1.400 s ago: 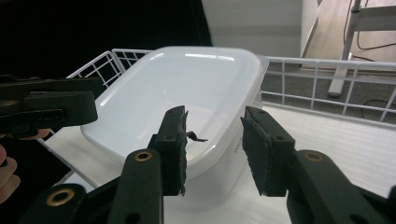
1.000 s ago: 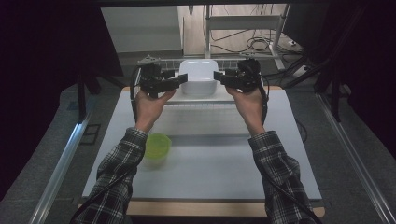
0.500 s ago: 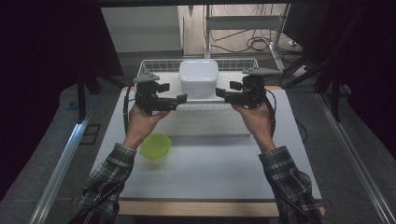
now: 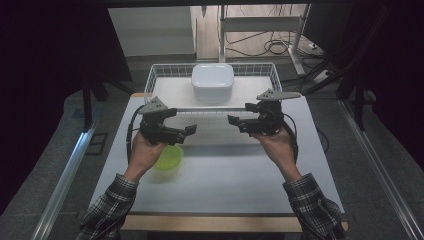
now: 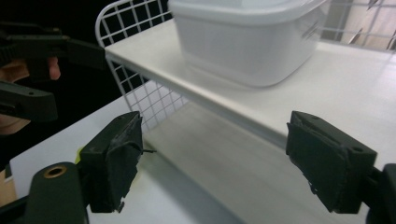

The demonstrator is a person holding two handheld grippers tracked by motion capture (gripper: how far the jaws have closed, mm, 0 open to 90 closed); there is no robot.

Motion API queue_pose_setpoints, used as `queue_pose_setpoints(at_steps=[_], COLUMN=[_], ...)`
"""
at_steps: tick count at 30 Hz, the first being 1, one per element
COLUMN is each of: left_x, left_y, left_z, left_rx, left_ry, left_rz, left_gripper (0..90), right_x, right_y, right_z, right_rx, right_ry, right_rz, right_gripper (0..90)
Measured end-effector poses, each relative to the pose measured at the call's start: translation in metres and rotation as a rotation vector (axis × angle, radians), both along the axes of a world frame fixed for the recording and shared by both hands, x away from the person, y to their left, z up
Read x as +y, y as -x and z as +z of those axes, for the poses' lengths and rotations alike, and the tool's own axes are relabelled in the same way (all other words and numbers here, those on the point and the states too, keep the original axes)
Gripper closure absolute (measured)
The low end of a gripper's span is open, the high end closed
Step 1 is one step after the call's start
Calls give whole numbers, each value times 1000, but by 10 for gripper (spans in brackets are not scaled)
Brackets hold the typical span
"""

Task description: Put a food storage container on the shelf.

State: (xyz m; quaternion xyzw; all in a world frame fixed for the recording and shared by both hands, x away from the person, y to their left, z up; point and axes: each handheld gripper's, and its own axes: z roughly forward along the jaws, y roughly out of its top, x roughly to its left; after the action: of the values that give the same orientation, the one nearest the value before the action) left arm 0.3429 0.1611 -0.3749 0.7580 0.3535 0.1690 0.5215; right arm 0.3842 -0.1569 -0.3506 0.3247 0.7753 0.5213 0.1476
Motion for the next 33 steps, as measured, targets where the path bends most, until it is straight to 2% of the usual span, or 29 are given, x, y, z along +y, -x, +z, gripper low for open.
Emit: queue_pose_setpoints(at_steps=[8,14,20,23,26,30,33], left_x=[5,13,18,18,17,17,17], left_y=[19,30,47,56,64,69,74], left_z=[-21,-34,-42,-46,-51,-59,-66], left_rx=[-32,-19,-38,-48,-45,-28,-17], left_ry=[-51,-11,5,-20,-54,-64,-67], left_rz=[6,-12,-41,-39,-37,-32,-26], left_gripper=[54,70,70,70,66,60,55], right_x=[-2,-5,-7,-9,-12,-17,-22], right_y=[18,30,40,45,50,56,62], right_z=[-13,-22,-32,-39,-46,-54,-59], right_rx=[6,7,1,3,2,0,6], right_ry=[9,14,34,55,56,62,59], right_rz=[40,56,63,74,71,47,49], right_gripper=[123,94,68,48,26,0,0])
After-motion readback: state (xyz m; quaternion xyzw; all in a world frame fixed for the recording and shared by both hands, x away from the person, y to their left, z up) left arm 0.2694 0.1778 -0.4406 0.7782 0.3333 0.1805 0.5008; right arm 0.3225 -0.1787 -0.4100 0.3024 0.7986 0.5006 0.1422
